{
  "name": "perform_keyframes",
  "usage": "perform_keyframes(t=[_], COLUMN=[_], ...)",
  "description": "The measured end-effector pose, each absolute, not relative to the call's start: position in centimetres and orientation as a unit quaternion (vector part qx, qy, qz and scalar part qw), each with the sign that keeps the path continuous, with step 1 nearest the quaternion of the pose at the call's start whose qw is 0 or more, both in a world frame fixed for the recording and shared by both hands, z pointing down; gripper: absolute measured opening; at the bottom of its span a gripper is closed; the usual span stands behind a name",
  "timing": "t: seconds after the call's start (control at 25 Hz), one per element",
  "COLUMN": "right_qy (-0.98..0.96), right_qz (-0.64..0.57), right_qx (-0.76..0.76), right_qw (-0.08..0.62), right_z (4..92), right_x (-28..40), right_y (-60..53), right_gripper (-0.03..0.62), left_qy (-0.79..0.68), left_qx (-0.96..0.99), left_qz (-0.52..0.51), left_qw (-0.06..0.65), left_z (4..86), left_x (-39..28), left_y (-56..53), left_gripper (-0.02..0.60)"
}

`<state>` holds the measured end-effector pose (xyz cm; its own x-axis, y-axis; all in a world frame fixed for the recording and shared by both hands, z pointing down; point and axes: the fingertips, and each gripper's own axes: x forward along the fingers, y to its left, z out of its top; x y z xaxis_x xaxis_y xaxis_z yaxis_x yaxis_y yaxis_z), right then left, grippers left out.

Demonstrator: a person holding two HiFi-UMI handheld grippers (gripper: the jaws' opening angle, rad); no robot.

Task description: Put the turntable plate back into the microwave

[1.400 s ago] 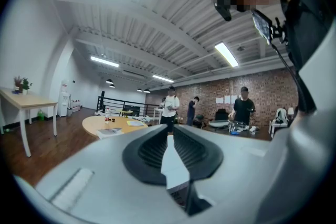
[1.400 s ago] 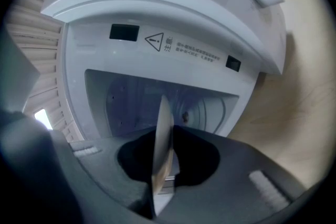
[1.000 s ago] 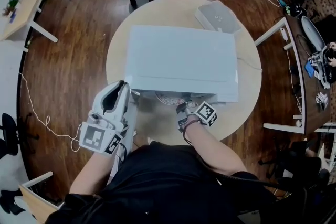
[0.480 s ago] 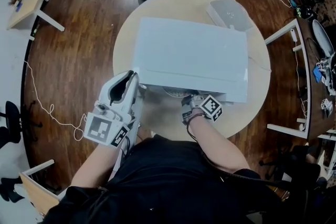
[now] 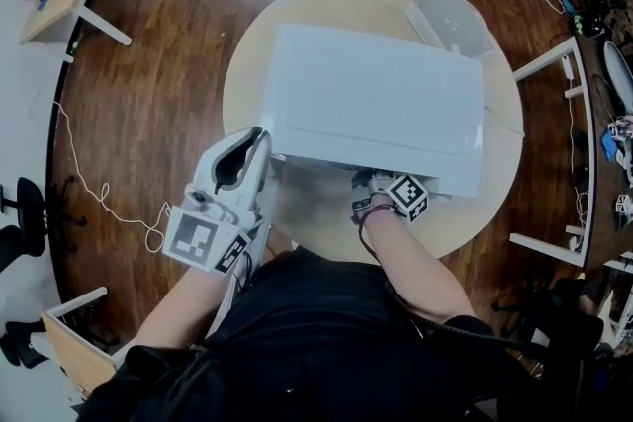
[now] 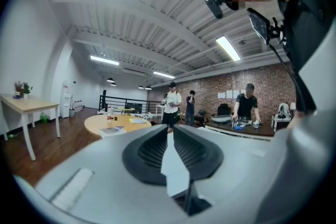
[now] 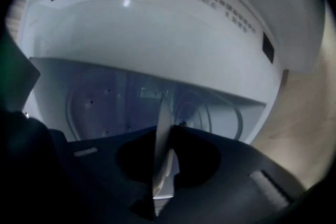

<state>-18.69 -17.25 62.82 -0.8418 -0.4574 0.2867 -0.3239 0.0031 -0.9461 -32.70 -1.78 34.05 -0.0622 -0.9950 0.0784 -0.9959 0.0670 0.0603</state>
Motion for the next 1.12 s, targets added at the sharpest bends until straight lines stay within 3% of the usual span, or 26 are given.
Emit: perform_keyframes(t=[0.76, 1.12], right_qy=[0.689, 0.682], right_qz=[-0.647, -0.639], right_qx=[-0.316, -0.349], right_qw=[0.084, 0.061], right_z=[63.6, 64.9], right_x=[-20.1, -20.9], right_y=[-18.9, -19.3], right_gripper=[0.037, 0.037], left_qy=[-0.738, -0.748], left_qx=[0.672, 0.661], left_qz=[0.032, 0.029], left_qw=[0.053, 0.044], left_z=[34.2, 33.6], left_x=[-33.2, -33.6], left_y=[-0.4, 0.4], left_gripper=[0.035, 0.034])
